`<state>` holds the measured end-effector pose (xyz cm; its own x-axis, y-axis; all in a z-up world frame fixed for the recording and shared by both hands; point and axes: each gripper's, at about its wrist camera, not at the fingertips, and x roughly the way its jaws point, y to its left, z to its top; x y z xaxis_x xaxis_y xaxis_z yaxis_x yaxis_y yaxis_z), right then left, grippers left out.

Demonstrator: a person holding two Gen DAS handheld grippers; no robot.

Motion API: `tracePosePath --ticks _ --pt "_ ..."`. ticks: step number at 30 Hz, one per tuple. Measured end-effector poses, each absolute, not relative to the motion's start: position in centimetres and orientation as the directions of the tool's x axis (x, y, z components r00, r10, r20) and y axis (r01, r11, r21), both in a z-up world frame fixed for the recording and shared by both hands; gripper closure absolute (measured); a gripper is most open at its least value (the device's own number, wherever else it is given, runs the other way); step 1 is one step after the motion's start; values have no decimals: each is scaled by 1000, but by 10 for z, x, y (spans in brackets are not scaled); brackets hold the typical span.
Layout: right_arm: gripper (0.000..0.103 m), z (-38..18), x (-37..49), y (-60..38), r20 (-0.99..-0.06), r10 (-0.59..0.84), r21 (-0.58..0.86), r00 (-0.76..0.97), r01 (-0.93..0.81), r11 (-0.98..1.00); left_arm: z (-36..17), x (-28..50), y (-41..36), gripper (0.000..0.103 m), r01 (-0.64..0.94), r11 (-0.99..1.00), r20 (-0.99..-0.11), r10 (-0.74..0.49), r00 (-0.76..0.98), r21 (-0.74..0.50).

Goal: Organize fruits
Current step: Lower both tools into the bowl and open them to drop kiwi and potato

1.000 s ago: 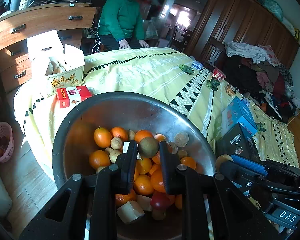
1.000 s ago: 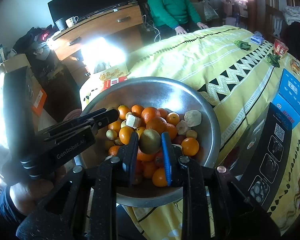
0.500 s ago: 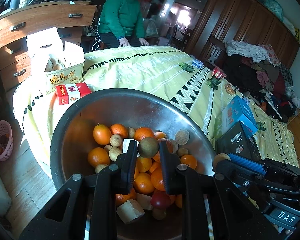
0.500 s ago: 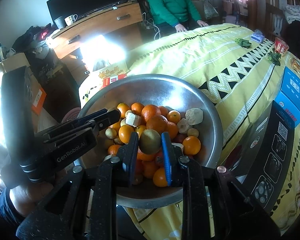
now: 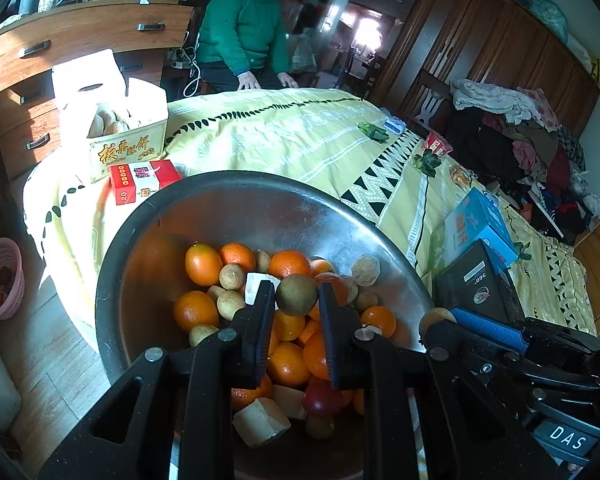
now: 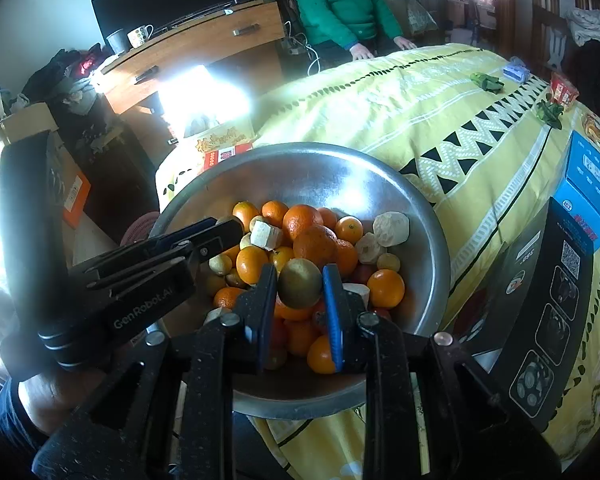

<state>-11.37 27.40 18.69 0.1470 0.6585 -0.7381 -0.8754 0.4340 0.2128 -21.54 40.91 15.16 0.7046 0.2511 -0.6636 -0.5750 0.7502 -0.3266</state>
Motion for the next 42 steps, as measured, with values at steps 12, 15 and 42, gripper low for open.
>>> tracePosePath --ticks 12,15,42 --pt "79 186 -113 276 -739 657 212 146 -876 434 152 -216 409 81 -575 750 -663 252 705 -327" --pt "79 183 -114 276 -741 656 212 146 -875 434 152 -216 410 81 -576 749 -664 251 704 -327" --pt "79 172 -111 283 -753 649 243 113 -868 433 144 -217 415 79 -592 737 -684 249 685 -325"
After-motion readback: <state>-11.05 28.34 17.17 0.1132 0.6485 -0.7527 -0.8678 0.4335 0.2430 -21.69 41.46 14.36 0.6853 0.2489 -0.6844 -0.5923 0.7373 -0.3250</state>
